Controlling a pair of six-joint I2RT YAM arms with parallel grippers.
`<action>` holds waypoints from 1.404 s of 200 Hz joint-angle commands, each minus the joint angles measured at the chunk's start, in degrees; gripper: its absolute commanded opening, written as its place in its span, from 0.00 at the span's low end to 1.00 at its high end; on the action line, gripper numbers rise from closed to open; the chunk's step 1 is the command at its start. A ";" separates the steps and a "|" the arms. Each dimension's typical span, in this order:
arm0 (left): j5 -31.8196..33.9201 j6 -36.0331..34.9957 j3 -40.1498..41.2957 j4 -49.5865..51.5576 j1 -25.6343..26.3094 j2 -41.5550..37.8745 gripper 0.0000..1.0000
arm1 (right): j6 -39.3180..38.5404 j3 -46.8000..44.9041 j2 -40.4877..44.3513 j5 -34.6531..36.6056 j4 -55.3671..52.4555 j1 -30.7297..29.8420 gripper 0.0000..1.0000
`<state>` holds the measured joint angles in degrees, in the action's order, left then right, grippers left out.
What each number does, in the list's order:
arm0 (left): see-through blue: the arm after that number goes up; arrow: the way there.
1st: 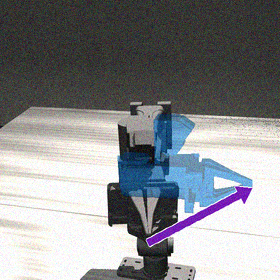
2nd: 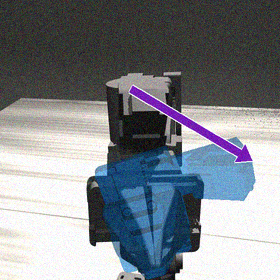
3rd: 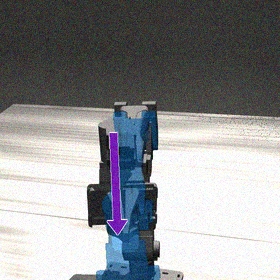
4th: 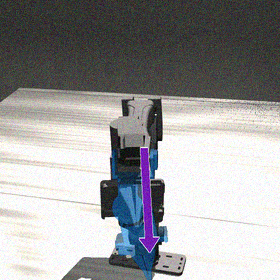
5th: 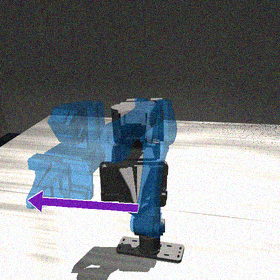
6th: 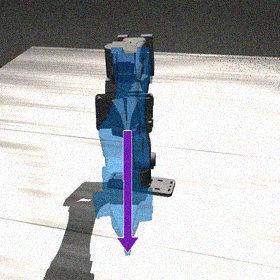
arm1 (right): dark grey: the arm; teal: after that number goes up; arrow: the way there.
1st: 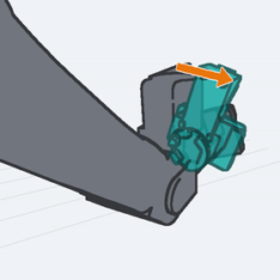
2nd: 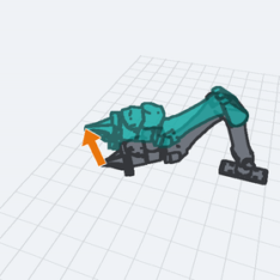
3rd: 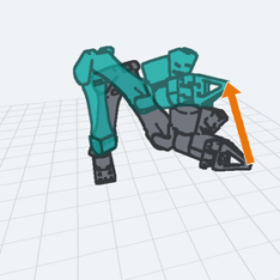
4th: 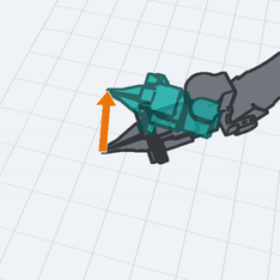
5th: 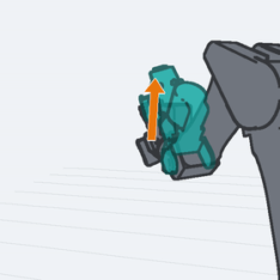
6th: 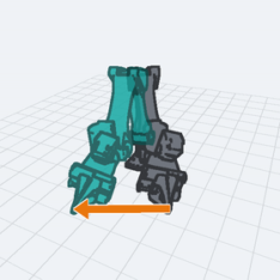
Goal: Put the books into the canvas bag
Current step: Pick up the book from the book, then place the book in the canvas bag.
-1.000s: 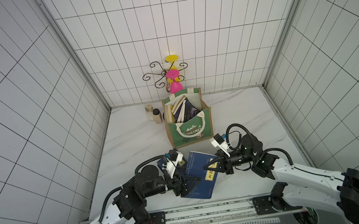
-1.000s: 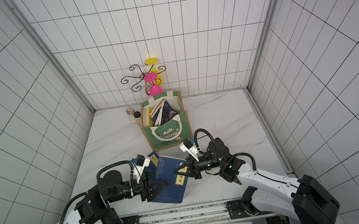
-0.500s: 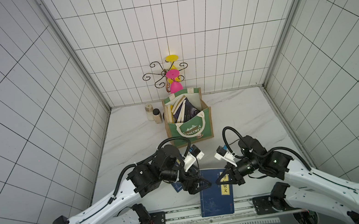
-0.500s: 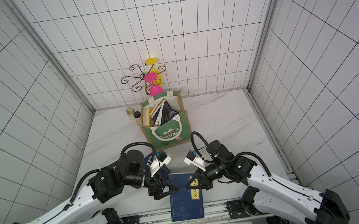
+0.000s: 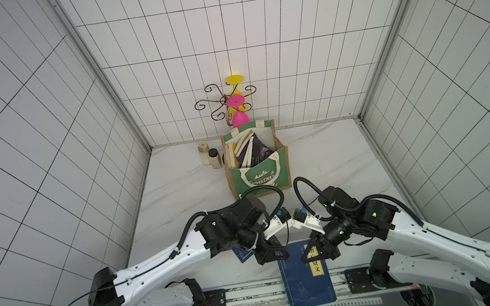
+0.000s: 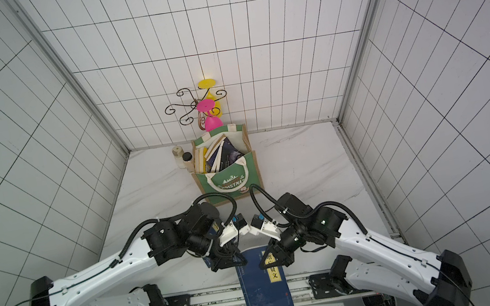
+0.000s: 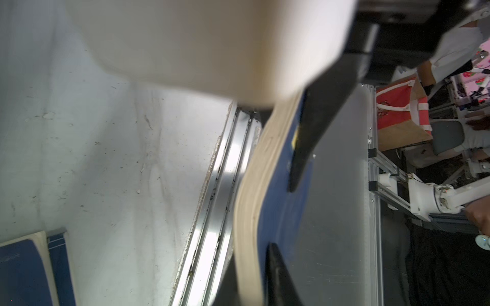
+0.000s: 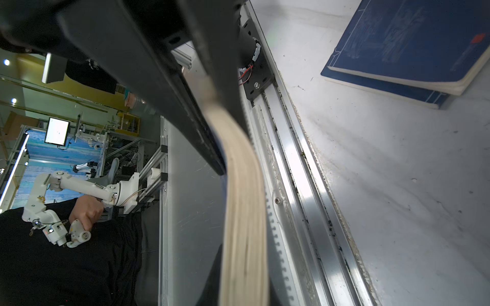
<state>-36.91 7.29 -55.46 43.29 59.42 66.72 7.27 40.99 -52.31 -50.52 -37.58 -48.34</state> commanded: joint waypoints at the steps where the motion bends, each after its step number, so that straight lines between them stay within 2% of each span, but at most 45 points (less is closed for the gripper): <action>1: 1.96 -2.44 -2.57 1.21 0.25 0.98 0.00 | -2.70 6.15 0.49 -1.77 -1.73 -0.53 0.00; 22: 5.66 -2.98 -5.66 2.71 0.20 1.57 0.00 | -2.38 6.64 1.61 0.50 -1.20 -0.52 0.02; 28: 7.09 -2.97 -7.02 3.42 0.01 1.71 0.00 | -2.03 6.71 2.04 1.68 -0.77 -0.53 0.12; 39: 10.05 -2.64 -9.80 4.72 -0.62 1.83 0.00 | -0.83 6.51 3.17 4.36 0.59 -0.45 0.44; 51: 12.92 -1.78 -12.41 5.65 -2.56 1.84 0.00 | 1.16 5.81 4.88 7.87 2.89 -0.29 0.71; 71: 14.43 -0.26 -15.60 5.76 -9.06 1.36 0.00 | 5.06 4.34 8.24 15.02 6.64 0.79 0.90; 84: 14.90 1.26 -18.64 5.90 -15.25 1.14 0.00 | 8.29 3.74 11.30 23.52 8.02 1.92 0.94; 97: 11.80 1.50 -22.24 5.37 -21.33 1.13 0.00 | 10.41 2.67 14.79 30.58 9.19 2.53 0.99; 117: 12.32 2.96 -29.17 3.55 -27.61 1.71 0.00 | 12.21 1.26 18.74 40.02 9.21 2.96 0.99; 131: 12.92 4.56 -33.48 1.02 -30.50 2.49 0.00 | 12.87 0.27 19.66 42.04 9.27 3.07 0.99; 162: 16.44 10.18 -38.26 -8.47 -35.37 4.96 0.00 | 13.48 -1.51 19.73 41.30 10.86 3.07 0.99; 198: 19.38 14.14 -39.84 -18.10 -36.21 10.80 0.00 | 13.26 -1.51 19.81 40.86 10.94 3.15 0.99; 226: 20.80 17.72 -34.24 -29.68 -35.81 12.63 0.00 | 13.21 -1.69 20.38 40.82 11.10 3.16 0.99; 281: 29.46 14.51 -32.66 -30.03 -31.19 17.34 0.00 | 13.12 -1.81 21.30 40.47 11.04 3.16 0.99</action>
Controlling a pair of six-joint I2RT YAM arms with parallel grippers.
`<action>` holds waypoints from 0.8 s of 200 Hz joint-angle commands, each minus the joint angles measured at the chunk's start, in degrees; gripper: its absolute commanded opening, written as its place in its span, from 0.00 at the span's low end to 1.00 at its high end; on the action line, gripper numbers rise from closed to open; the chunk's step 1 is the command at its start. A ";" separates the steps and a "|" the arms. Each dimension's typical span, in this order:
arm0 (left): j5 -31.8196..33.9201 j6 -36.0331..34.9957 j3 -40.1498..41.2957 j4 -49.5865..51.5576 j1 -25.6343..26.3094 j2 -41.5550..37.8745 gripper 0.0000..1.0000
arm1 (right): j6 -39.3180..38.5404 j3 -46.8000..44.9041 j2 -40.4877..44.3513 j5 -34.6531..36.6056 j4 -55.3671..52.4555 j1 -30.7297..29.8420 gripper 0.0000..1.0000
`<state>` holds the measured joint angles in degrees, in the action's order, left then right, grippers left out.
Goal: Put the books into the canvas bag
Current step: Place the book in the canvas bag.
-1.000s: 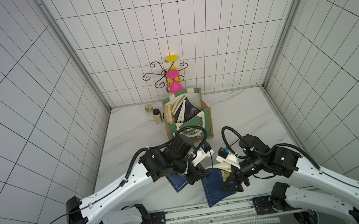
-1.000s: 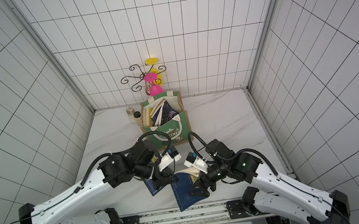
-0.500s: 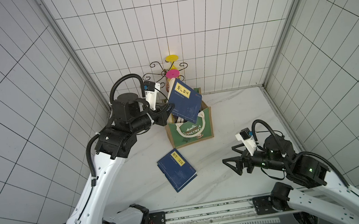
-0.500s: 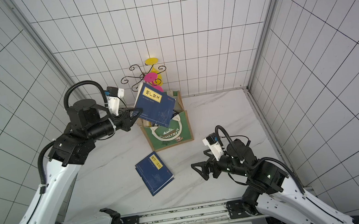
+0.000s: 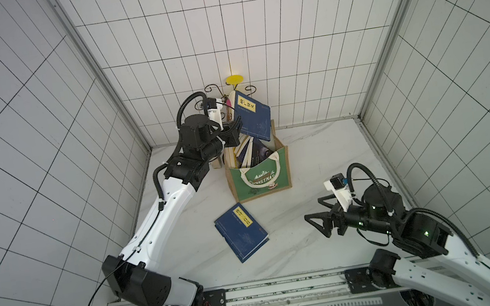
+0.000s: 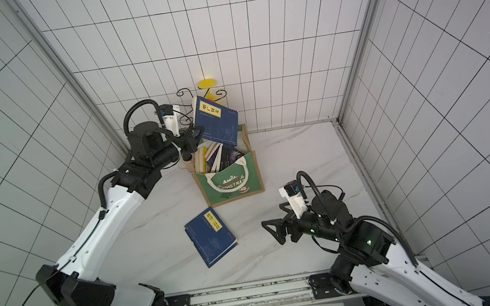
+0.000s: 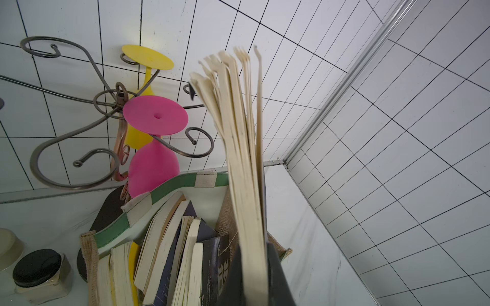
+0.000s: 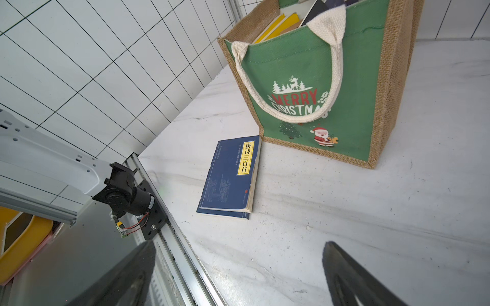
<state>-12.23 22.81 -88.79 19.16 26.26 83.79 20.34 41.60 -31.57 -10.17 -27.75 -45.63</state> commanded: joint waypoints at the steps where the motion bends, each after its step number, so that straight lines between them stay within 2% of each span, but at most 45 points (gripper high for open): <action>1: 4.90 -1.01 0.74 -5.85 2.05 0.34 0.00 | 0.05 -2.46 0.51 0.14 1.25 0.45 0.99; 55: 15.39 -3.46 5.62 -4.36 6.13 0.56 0.00 | -0.01 -2.49 0.46 -0.27 1.25 0.45 0.99; 75: 17.23 -3.81 7.37 -4.59 6.58 0.32 0.00 | 0.05 -2.45 0.19 -0.34 1.22 0.45 0.99; 124: 17.45 -3.76 8.47 -3.36 7.04 2.23 0.00 | 0.13 -2.44 -0.08 -0.15 1.21 0.45 0.99; 160: 15.93 -3.89 5.74 0.28 8.29 6.14 0.00 | 0.14 -2.49 -0.72 0.00 1.27 0.45 0.99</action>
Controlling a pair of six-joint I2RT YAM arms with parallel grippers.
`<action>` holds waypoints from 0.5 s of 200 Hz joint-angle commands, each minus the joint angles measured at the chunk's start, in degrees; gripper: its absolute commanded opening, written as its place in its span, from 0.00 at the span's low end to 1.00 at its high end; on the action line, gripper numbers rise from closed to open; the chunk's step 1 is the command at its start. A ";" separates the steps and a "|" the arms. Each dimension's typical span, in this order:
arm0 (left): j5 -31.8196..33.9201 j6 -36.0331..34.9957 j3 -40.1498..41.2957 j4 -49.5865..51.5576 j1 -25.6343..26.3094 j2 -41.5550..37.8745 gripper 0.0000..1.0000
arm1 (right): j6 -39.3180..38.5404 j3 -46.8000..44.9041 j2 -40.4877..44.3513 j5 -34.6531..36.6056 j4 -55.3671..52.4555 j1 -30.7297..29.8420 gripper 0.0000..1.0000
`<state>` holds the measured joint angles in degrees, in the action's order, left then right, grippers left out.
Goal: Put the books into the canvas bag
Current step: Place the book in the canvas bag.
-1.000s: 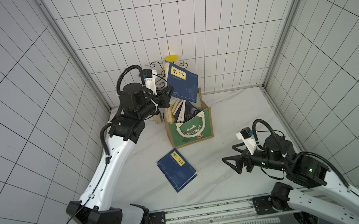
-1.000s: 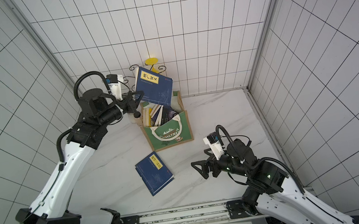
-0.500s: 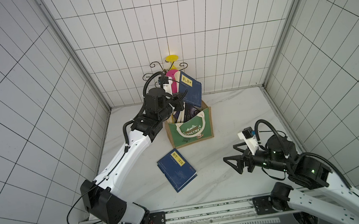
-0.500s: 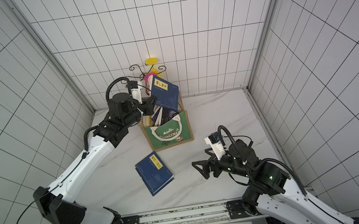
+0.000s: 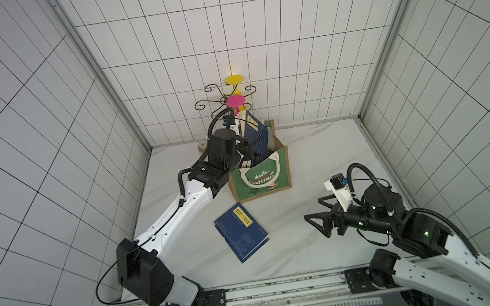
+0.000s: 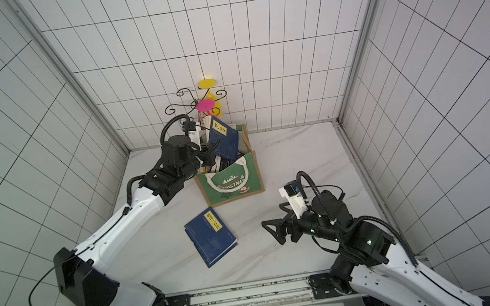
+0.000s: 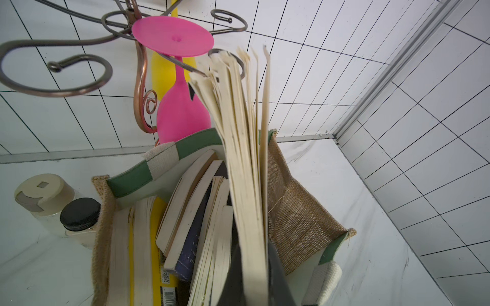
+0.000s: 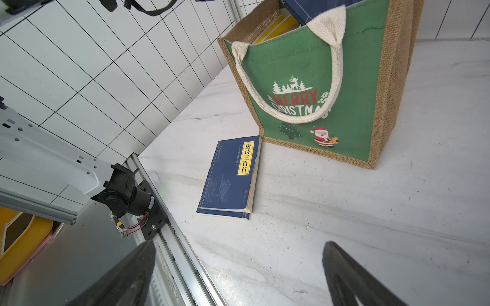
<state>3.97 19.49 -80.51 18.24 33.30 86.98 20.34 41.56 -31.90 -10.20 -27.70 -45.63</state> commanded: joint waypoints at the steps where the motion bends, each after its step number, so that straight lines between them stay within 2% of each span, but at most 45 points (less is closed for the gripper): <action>1: -0.19 -0.58 -2.63 1.37 1.29 3.07 0.00 | 0.14 -2.45 -0.42 0.01 1.19 0.45 0.99; 82: 0.70 1.16 -6.04 6.67 2.64 9.29 0.00 | 0.22 -2.45 -1.31 0.09 1.19 0.45 0.99; 100: 0.18 0.77 -7.30 7.53 2.58 9.88 0.07 | 0.31 -2.45 -1.33 0.09 1.21 0.44 0.99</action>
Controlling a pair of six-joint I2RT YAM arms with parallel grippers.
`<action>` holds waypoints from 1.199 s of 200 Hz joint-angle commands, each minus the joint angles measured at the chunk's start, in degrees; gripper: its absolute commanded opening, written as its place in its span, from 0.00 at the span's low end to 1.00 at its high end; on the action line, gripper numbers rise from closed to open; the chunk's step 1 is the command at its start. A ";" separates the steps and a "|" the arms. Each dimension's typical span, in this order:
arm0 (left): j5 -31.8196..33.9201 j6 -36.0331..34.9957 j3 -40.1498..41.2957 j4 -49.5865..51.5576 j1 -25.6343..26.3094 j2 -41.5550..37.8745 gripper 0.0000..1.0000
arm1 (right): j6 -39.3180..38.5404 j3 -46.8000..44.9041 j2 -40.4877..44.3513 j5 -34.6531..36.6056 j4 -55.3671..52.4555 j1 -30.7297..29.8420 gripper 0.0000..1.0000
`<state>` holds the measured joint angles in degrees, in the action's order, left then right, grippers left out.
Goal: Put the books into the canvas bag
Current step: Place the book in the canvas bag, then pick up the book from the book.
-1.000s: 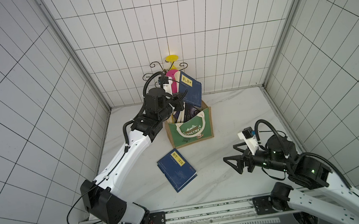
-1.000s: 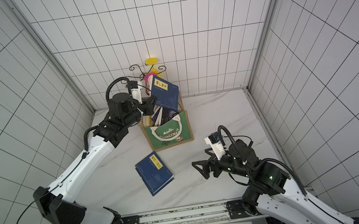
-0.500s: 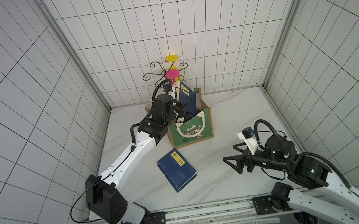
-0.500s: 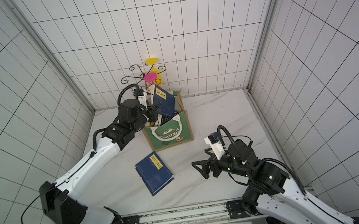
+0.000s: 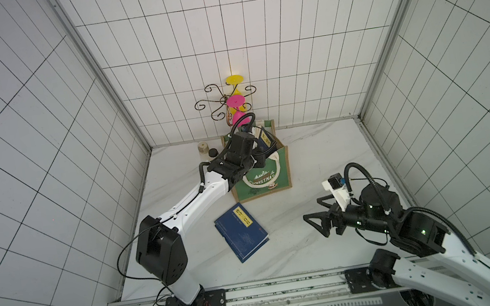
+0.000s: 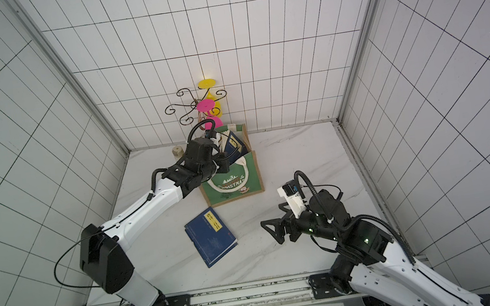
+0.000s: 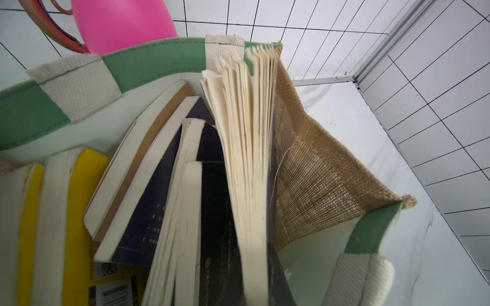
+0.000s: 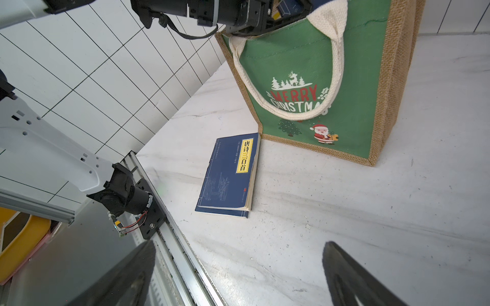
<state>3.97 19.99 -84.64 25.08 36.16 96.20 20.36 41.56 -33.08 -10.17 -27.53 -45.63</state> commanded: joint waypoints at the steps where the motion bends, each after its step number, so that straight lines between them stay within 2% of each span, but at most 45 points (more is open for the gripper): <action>1: 0.13 0.25 -3.25 0.68 -0.29 0.66 0.07 | 0.29 -2.45 -0.19 0.07 1.01 0.45 0.99; 27: -1.25 -0.38 -5.71 1.99 -1.16 1.24 0.21 | 0.29 -2.36 -0.49 -0.11 1.01 0.45 0.99; 44: -2.55 -0.56 -6.91 2.92 -2.13 0.67 0.33 | 0.21 -2.36 -0.82 -0.91 1.02 0.45 0.99; 75: -4.16 -0.92 -4.82 3.79 -4.97 -4.78 0.52 | -0.81 -2.60 -2.56 -3.99 1.82 0.43 0.99; 113: -7.86 0.51 8.82 4.36 -11.73 -18.79 0.81 | -0.71 -4.62 -7.56 -8.07 6.12 -0.66 0.99; 138: -5.83 1.42 19.97 6.29 -13.39 -30.49 0.94 | 0.83 -7.44 -12.63 -8.53 14.52 -3.24 0.99; 181: -5.94 6.38 36.41 10.97 -13.67 -46.73 0.97 | 1.69 -9.38 -23.56 -7.26 27.28 -5.24 0.99; 214: -7.26 12.93 46.17 10.72 -12.54 -54.10 0.97 | 2.43 -10.67 -32.23 -6.01 36.42 -6.49 0.99; 240: -9.78 18.58 51.40 7.89 -12.52 -55.70 0.97 | 3.86 -11.97 -38.52 -4.91 44.05 -7.23 0.99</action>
<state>-3.38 31.68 -36.29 35.73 23.49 41.89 22.65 33.19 -67.83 -16.60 5.98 -51.92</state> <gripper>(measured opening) 0.972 0.989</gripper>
